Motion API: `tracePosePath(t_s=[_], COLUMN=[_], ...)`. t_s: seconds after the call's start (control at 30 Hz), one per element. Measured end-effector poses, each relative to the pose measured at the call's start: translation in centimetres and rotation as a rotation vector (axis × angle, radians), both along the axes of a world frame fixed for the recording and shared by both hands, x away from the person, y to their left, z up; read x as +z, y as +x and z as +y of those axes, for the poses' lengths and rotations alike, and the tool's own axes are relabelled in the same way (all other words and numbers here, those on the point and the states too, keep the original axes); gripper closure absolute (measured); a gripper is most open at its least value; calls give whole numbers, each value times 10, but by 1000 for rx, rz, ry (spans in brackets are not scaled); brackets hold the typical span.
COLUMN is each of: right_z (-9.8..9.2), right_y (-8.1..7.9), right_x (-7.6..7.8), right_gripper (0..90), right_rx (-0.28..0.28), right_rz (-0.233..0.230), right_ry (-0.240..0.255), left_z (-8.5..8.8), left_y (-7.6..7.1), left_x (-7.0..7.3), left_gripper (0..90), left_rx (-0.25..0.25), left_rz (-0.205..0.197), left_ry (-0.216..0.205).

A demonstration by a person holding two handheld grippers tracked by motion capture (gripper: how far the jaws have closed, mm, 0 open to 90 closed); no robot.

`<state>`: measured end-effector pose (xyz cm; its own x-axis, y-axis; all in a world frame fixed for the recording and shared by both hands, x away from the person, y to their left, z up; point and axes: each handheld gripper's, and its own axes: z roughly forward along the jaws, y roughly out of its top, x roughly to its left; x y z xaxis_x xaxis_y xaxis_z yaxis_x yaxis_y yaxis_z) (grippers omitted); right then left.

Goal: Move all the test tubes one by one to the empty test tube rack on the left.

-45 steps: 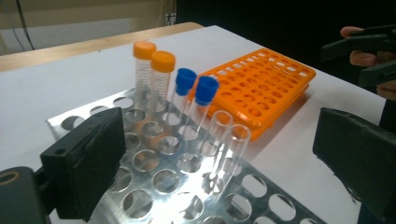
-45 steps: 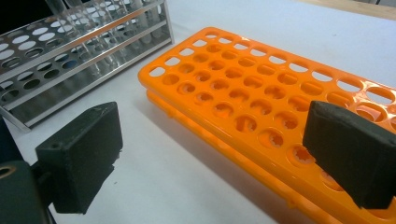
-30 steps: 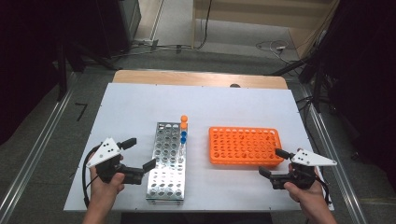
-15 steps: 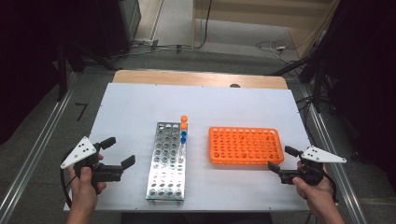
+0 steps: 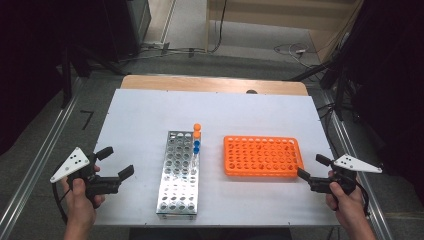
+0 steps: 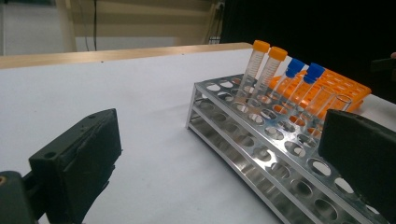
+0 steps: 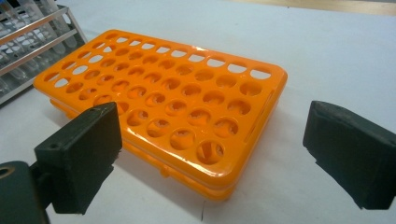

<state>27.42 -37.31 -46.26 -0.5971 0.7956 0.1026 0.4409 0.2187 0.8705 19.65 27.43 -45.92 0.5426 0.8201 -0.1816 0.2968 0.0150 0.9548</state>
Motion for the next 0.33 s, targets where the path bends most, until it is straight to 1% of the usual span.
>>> tracePosePath(t_s=[0.13, 0.33], right_z=[2, 1], right_y=[0, 0], right_x=[0, 0], right_gripper=[27, 26], right_rx=[9, -1], right_rz=[1, 2], right_ry=[-5, -6], left_z=[-2, -2], left_y=[0, 1], left_x=[0, 0], left_gripper=[0, 0], left_rx=[-3, -1], left_rz=[-1, 1], left_ry=[-1, 1])
